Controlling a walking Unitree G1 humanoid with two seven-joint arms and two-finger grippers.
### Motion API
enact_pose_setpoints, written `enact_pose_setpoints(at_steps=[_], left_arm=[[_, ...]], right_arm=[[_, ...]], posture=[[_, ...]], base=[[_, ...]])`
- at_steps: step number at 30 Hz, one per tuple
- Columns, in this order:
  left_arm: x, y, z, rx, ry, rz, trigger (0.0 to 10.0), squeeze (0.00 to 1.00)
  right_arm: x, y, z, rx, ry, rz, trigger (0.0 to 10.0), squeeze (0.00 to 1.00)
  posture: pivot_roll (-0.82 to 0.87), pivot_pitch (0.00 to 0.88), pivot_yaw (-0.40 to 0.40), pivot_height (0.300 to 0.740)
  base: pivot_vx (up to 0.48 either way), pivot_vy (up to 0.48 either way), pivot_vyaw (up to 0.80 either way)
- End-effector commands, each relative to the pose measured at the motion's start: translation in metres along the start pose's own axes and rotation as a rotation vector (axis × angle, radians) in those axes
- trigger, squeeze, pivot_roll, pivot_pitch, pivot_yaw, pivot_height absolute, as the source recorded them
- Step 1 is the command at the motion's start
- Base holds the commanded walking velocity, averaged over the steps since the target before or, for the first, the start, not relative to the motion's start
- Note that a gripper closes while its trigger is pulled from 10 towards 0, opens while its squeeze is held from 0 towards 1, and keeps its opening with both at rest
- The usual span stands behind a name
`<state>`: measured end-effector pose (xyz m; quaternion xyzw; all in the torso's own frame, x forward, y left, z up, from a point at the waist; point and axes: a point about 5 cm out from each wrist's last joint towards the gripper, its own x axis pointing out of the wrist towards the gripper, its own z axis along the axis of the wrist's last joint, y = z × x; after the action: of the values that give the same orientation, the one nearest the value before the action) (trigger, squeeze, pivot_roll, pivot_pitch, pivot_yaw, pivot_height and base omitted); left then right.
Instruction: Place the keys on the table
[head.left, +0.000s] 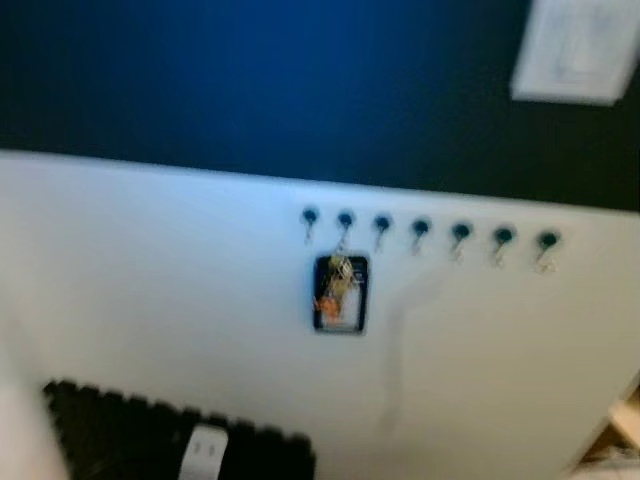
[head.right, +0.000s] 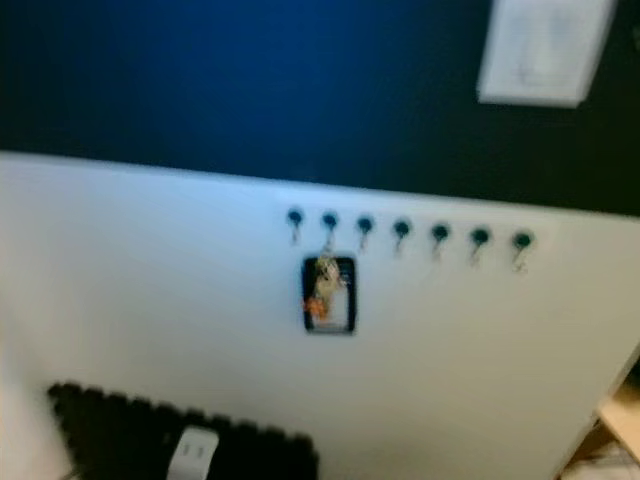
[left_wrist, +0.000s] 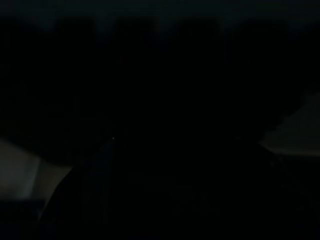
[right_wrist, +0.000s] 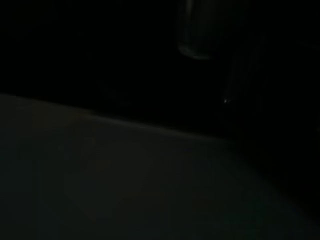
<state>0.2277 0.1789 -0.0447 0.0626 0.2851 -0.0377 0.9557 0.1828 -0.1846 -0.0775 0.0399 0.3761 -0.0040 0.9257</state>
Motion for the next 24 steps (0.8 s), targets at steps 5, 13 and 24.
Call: enact_pose_setpoints(at_steps=[5, 13, 24], left_arm=[[-0.001, 0.005, -0.001, 0.013, -0.002, 0.009, 10.0, 0.00], [0.000, 0.005, 0.004, 0.015, -0.025, -0.006, 10.0, 0.00], [-0.003, -0.003, -0.004, 0.029, 0.000, -0.035, 10.0, 0.00]], right_arm=[[-0.004, -0.002, -0.011, 0.009, 0.034, -0.009, 10.0, 0.00], [-0.005, 0.000, -0.014, 0.019, 0.031, -0.009, 10.0, 0.00], [-0.004, -0.001, -0.009, 0.015, 0.010, -0.009, 10.0, 0.00]], posture=[[0.07, 0.000, -0.005, 0.740], [0.06, 0.000, 0.001, 0.740], [0.06, 0.005, -0.003, 0.740]], base=[[0.000, 0.000, 0.00], [0.000, 0.000, 0.00], [0.000, -0.262, 0.00]])
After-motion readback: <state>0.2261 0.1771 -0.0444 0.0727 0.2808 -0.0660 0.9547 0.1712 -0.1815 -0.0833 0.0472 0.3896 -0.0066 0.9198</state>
